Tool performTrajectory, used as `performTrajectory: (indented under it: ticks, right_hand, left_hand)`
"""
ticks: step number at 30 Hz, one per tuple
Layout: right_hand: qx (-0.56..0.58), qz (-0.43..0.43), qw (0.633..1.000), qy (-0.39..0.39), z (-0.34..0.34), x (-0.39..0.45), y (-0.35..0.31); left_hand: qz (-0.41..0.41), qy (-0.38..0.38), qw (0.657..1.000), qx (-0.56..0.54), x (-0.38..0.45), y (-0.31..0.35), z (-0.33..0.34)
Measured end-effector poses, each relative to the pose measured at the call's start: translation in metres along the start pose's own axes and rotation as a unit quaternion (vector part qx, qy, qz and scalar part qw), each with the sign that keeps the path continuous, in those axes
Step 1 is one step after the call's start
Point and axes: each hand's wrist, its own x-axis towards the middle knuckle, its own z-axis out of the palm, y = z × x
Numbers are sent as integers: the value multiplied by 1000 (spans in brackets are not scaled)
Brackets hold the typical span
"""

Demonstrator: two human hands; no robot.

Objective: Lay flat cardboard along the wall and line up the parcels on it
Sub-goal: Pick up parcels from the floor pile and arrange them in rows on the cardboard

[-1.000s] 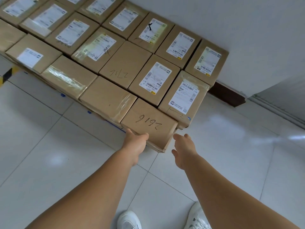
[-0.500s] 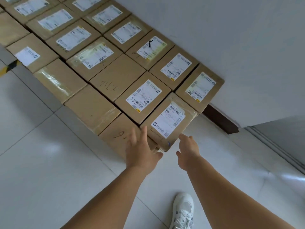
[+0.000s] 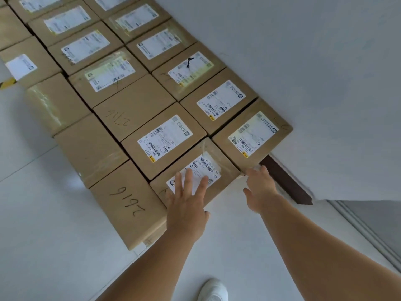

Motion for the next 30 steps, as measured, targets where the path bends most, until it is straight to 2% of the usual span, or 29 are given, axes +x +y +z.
performTrajectory:
  ticks: [3,6,12,22,25,27,30]
  right_hand:
    - [27,-12,1000,-7,2,14,1]
    - [-2,-25,1000,1,4,28,2]
    - [-5,0,1000,6,12,28,-2]
    - [-42,-17,999,13,13,33,5]
    - [-37,-15,999,16,15,25,4]
    - [-1,6,1000,25,21,20,9]
    - [28,64,997,31,39,0,24]
  left_hand:
    - [-3,-5,1000,12,7,-2,1]
    - [-5,-16,1000,22,9,-3,-2]
    - [-18,-32,998,43,12,-1,-6]
    - [-25,-70,997,28,17,3,-4]
    - [-17,-74,997,-16,16,-1,-8]
    - [-21,-56,996,-73,11,-6,-10]
    - [-82,65,979,-174,-7,-22,-9]
